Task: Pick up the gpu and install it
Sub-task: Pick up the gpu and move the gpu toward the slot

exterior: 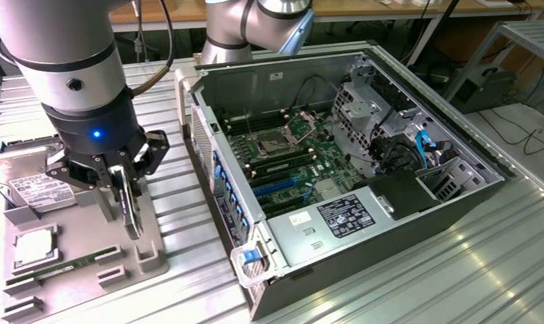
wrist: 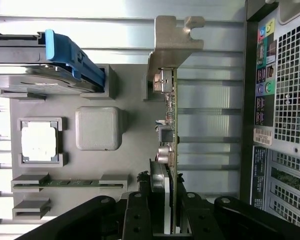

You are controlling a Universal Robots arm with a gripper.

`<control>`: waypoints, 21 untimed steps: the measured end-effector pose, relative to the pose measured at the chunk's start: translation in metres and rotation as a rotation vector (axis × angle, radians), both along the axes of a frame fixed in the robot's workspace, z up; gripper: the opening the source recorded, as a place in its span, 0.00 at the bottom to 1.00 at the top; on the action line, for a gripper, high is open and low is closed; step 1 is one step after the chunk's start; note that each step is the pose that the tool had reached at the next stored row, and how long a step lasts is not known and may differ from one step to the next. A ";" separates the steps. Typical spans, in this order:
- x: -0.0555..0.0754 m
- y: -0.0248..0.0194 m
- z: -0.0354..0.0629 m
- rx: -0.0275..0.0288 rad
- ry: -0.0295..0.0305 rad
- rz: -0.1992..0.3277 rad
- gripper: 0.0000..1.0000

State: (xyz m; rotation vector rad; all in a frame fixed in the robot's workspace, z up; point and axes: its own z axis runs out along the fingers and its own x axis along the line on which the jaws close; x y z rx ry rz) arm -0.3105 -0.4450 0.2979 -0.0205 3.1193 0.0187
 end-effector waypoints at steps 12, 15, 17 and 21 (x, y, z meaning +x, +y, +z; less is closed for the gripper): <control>0.000 0.0000 0.0195 -0.0001 -0.0001 0.000 0.28; 0.000 -0.0001 0.0255 -0.0002 -0.0001 0.000 0.28; 0.000 -0.0001 0.0284 -0.0002 0.0000 0.000 0.28; 0.000 -0.0001 0.0354 -0.0001 -0.0001 0.000 0.28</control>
